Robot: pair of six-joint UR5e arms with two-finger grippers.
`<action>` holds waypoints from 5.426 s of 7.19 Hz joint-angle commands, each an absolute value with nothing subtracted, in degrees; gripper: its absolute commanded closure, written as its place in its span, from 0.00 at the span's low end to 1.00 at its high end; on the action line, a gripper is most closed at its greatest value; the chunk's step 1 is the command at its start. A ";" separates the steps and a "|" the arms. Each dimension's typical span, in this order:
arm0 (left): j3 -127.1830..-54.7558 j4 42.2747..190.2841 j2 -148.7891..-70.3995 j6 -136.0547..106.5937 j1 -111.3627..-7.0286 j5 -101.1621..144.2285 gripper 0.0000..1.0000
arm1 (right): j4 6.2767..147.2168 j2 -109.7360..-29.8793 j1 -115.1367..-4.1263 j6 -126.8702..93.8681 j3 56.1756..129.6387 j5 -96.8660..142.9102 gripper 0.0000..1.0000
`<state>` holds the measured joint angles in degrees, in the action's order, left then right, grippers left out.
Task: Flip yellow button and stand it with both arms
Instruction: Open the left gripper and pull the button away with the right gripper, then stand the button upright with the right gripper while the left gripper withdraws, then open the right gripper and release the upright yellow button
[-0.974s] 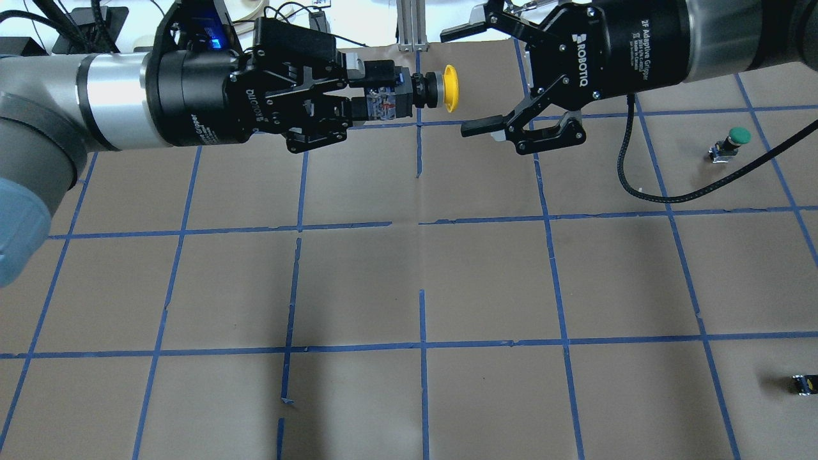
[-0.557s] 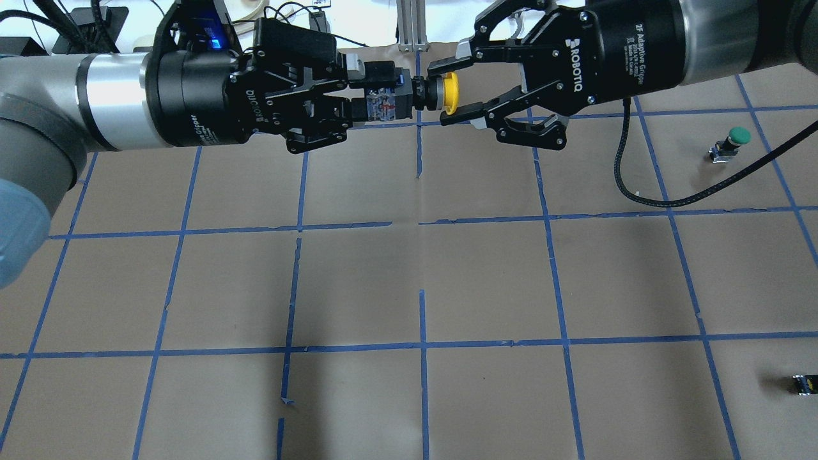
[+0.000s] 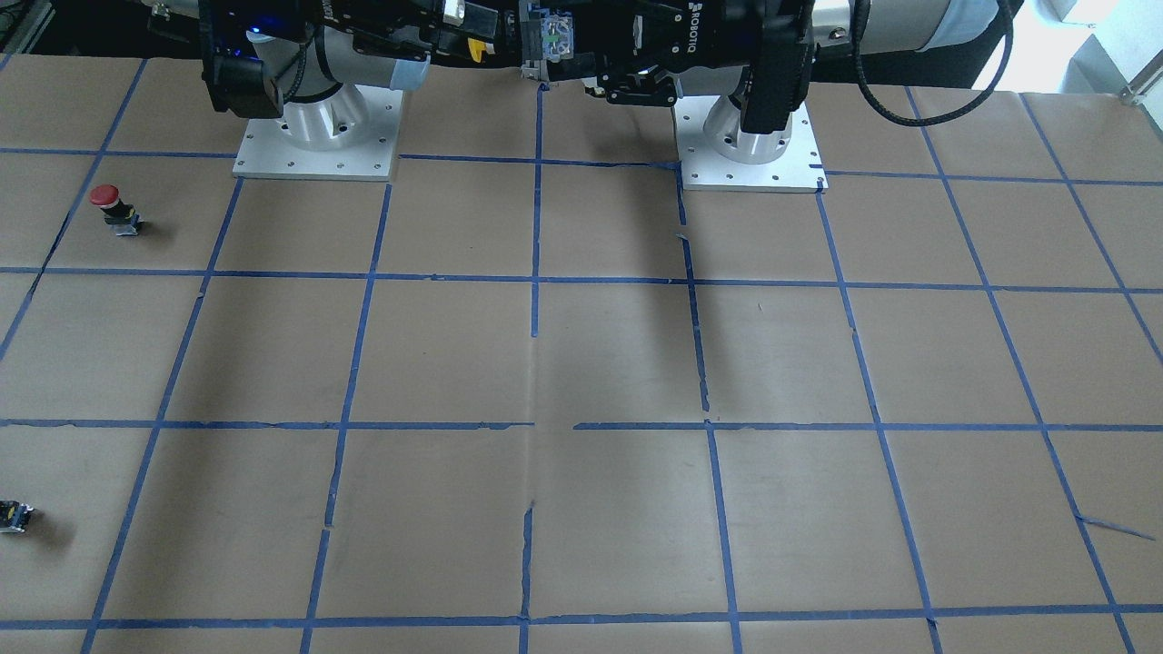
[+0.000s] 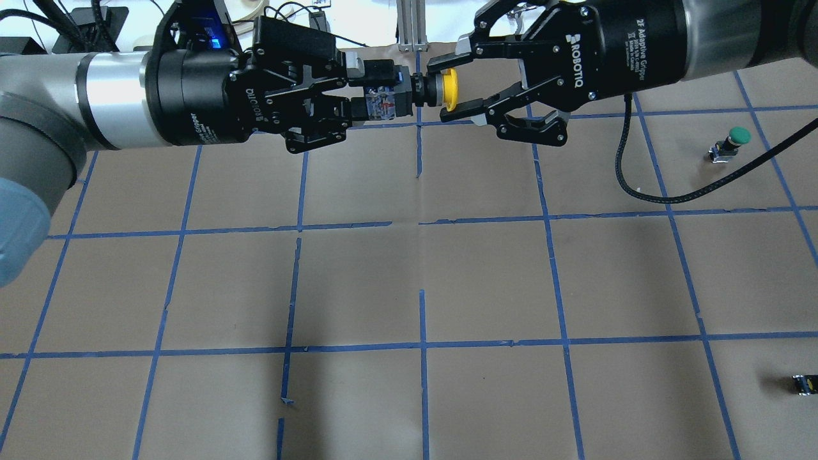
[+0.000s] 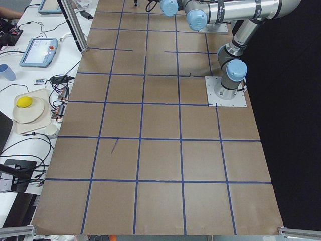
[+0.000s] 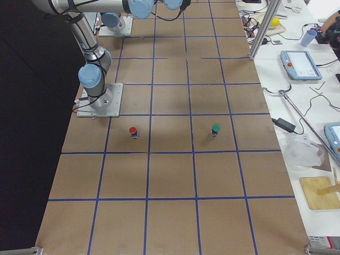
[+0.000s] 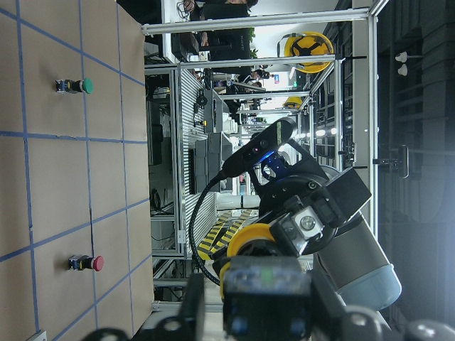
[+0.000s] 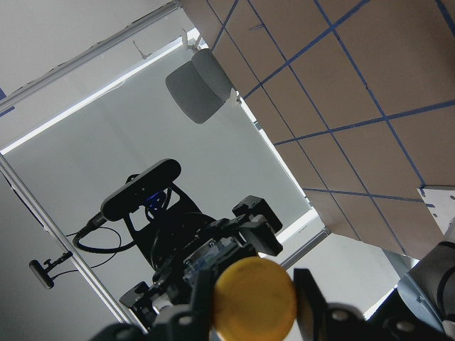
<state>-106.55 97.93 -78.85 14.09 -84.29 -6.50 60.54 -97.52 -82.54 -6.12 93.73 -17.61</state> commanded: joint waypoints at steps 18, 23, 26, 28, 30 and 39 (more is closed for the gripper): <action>-89.48 89.57 -90.77 11.96 -85.17 -90.27 0.00 | 124.31 -92.58 -48.96 114.58 121.03 -84.29 0.95; -89.21 86.67 -90.70 12.13 -85.34 -90.70 0.00 | 125.61 -87.20 -43.16 170.51 119.89 -80.69 0.94; -89.30 85.43 -90.79 11.95 -85.34 -90.88 0.00 | 122.70 -82.88 -38.68 181.97 119.18 -74.19 0.93; -89.48 85.43 -90.97 11.95 -85.43 -90.97 0.00 | 122.61 -79.74 -37.97 183.95 118.13 -74.09 0.92; -89.30 85.43 -90.88 12.04 -85.43 -91.14 0.00 | 122.35 -79.01 -37.97 183.52 117.07 -74.27 0.61; -89.30 85.43 -91.14 11.87 -85.34 -93.34 0.00 | 86.64 -79.72 -56.21 148.37 86.35 -77.95 0.00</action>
<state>-89.18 85.43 -91.14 11.95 -85.36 -93.30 95.41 -79.72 -51.46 158.63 92.91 -76.50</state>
